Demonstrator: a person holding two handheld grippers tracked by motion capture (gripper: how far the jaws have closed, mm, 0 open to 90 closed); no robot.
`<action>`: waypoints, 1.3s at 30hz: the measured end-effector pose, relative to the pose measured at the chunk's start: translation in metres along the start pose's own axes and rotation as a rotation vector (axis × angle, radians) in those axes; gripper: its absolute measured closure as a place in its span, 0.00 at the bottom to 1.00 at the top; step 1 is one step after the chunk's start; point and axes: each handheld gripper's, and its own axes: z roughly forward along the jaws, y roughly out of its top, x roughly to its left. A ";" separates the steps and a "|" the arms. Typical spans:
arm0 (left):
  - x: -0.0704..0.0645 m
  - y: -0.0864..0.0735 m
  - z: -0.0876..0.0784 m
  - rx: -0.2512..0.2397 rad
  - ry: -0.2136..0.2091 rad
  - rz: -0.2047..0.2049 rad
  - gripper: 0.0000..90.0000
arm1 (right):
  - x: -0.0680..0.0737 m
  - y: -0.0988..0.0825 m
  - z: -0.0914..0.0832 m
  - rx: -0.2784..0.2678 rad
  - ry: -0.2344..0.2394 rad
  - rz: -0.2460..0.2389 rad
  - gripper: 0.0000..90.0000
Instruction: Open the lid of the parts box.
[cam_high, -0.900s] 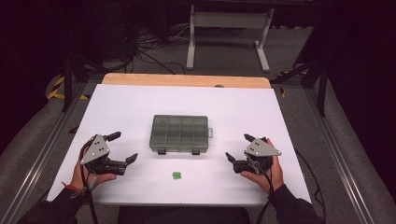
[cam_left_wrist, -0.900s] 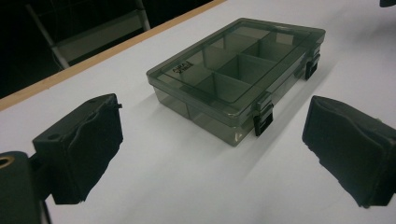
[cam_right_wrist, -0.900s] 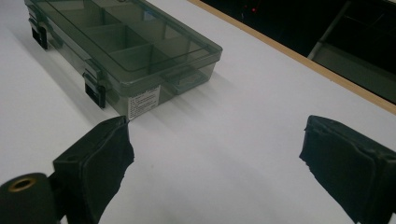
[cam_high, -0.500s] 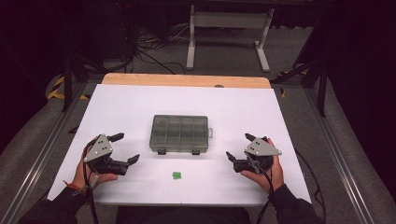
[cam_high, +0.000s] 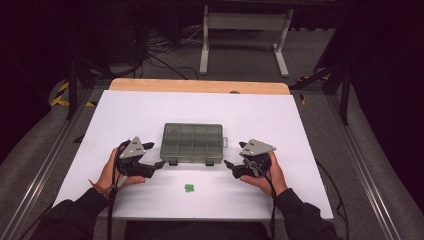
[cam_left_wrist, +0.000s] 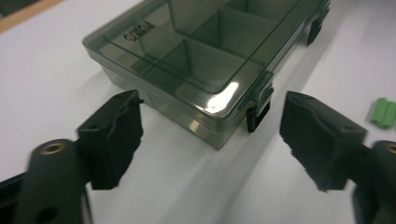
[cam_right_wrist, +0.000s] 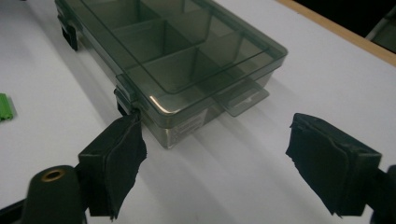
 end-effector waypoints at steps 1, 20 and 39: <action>0.001 0.000 0.003 0.006 -0.007 0.002 0.29 | 0.001 0.001 0.005 0.016 0.002 -0.013 0.22; 0.007 -0.001 0.019 0.111 -0.034 0.037 0.57 | 0.009 0.003 0.026 0.084 0.118 -0.001 0.67; 0.009 -0.002 0.019 0.124 -0.037 0.030 0.61 | 0.012 0.002 0.027 0.099 0.110 0.017 0.70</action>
